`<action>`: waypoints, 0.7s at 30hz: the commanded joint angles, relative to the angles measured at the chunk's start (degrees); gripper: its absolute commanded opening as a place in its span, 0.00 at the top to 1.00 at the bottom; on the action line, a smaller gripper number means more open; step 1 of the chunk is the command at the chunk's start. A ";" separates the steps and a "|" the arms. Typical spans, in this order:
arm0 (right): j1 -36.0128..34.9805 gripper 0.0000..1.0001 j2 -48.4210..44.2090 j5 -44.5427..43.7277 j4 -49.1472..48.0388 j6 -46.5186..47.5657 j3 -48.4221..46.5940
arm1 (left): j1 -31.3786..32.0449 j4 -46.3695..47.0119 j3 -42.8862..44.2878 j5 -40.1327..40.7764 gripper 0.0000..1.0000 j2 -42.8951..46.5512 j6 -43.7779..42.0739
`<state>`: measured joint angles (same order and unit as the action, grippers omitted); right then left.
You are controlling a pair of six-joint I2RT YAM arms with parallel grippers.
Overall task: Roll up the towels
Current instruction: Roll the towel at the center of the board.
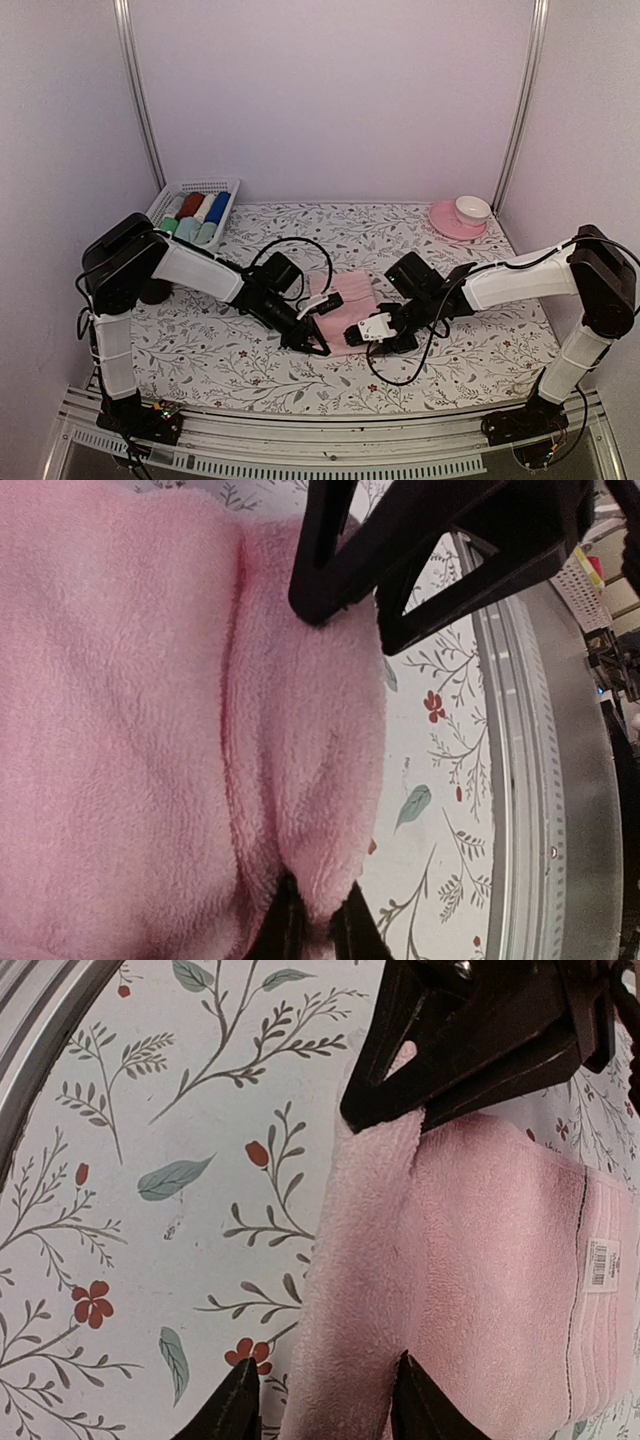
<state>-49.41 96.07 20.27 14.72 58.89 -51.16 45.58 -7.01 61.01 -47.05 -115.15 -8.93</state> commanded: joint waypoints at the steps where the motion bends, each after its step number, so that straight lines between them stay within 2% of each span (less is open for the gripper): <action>1: -0.60 0.63 1.22 -1.55 -1.17 -0.48 0.33 | -1.03 -2.79 -0.96 1.25 0.99 -2.36 0.97; 6: -0.70 0.79 2.99 -2.70 -1.25 -2.81 -1.31 | -1.06 -3.12 -1.06 1.92 0.93 -2.40 0.78; 7: -0.69 0.87 3.39 -2.74 -0.86 -3.08 -1.66 | -1.03 -3.25 -1.07 2.37 0.91 -2.36 0.77; 9: -0.73 0.94 4.22 -2.34 0.43 -3.37 -2.40 | -1.07 -3.33 -1.23 3.16 0.86 -1.96 0.70; 16: 1.86 0.97 6.63 8.12 12.04 -3.97 -9.22 | -0.53 -3.20 -2.88 9.13 0.69 4.02 1.84; 21: 4.57 0.97 11.41 16.41 21.99 -3.16 -15.59 | 1.78 -1.43 -4.80 19.52 0.51 11.71 2.58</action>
<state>-46.74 103.70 27.49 26.37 55.75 -62.15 45.93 -7.73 58.02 -39.31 -108.95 -6.98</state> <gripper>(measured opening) 0.044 0.445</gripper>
